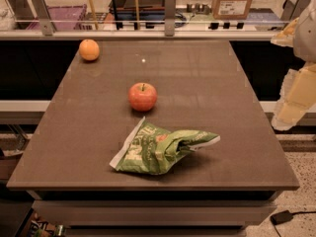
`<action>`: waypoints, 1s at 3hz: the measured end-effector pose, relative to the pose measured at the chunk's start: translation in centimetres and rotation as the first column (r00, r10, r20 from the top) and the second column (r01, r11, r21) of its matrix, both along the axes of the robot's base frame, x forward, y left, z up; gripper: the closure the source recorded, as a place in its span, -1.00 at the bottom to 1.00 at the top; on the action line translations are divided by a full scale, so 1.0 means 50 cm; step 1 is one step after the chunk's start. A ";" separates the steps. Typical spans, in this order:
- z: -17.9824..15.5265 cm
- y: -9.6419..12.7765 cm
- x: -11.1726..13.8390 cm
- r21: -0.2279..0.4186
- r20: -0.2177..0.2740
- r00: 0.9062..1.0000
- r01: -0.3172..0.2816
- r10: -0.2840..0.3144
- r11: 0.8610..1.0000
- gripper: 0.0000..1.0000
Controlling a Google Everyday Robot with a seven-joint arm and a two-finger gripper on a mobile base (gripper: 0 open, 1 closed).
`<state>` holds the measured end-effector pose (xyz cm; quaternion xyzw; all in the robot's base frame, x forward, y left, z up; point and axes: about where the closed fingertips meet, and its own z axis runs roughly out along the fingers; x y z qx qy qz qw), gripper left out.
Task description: Move green jalapeno chip bag near orange
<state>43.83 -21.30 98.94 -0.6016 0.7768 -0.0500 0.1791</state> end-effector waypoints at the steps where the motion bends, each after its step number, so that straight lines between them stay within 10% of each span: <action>1: 0.005 0.008 -0.003 0.003 0.011 1.000 -0.010 0.010 1.000 -1.00; 3: -0.023 0.103 -0.035 0.138 0.071 0.988 -0.149 0.140 0.979 -1.00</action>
Offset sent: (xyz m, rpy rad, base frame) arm -0.0182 0.0549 -0.0092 0.1258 -0.0608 0.1617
